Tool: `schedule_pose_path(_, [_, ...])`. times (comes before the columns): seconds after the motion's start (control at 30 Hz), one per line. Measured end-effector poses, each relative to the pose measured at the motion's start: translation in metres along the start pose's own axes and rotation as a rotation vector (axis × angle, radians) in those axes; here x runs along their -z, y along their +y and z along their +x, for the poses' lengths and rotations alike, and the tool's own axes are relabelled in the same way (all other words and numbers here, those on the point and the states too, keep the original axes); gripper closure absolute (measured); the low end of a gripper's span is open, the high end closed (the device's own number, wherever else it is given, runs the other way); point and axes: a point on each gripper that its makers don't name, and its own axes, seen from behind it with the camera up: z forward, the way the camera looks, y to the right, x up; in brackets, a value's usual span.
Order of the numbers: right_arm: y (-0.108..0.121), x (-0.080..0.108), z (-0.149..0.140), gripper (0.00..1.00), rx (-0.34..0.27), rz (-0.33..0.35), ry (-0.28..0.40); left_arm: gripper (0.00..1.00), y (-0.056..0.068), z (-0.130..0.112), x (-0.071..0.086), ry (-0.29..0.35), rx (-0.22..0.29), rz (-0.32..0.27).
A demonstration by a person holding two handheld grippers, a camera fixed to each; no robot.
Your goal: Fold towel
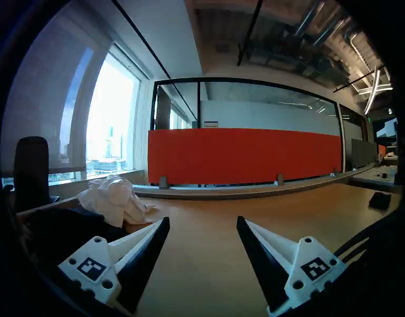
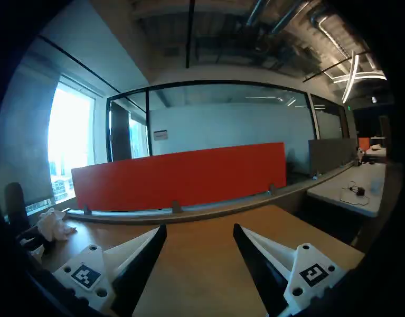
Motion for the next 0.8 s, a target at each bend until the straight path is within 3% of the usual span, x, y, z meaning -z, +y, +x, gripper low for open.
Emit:
schedule_pose_path(0.3, [0.002,-0.004,-0.002,0.02,-0.001,-0.001,0.001,0.06,-0.009,-0.007,0.001,-0.010,0.002,0.013])
schedule_pose_path(0.8, [0.001,-0.008,-0.002,0.02,0.007,0.030,0.019,0.06,-0.007,-0.013,-0.002,-0.024,-0.002,0.006])
